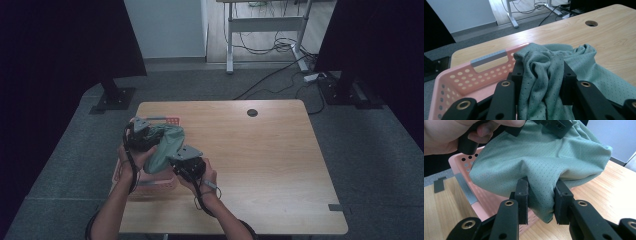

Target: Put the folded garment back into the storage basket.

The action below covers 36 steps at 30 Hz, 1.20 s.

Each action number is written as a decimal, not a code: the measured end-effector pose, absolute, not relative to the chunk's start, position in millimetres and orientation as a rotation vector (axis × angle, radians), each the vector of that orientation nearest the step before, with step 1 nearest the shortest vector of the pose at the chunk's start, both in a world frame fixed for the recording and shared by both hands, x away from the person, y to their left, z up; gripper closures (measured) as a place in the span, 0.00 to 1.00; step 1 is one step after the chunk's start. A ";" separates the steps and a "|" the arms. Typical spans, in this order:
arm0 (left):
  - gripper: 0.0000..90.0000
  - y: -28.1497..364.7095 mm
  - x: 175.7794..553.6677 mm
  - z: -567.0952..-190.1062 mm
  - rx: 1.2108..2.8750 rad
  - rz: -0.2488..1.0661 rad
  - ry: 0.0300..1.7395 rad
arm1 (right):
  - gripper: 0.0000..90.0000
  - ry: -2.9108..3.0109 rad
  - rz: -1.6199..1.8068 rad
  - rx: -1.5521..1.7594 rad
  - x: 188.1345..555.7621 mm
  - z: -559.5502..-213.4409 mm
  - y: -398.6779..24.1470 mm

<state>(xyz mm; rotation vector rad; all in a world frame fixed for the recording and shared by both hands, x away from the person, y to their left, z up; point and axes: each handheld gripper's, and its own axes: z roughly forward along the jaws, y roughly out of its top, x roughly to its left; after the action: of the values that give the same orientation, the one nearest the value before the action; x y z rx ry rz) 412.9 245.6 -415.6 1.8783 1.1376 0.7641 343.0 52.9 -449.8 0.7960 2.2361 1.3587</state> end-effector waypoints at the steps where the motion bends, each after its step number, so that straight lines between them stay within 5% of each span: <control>1: 0.72 246.5 413.1 -415.9 1.880 0.767 1.138 | 0.77 2.236 1.361 0.794 343.4 -450.3 54.2; 36: 0.70 284.9 422.7 -441.0 1.892 0.788 1.234 | 0.73 2.316 1.366 0.804 362.6 -474.4 101.6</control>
<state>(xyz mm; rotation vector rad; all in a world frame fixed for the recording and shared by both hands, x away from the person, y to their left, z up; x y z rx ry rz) 422.7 284.9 -441.0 1.8921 1.2341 0.7879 362.6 101.6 -474.4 0.8041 2.3165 1.3658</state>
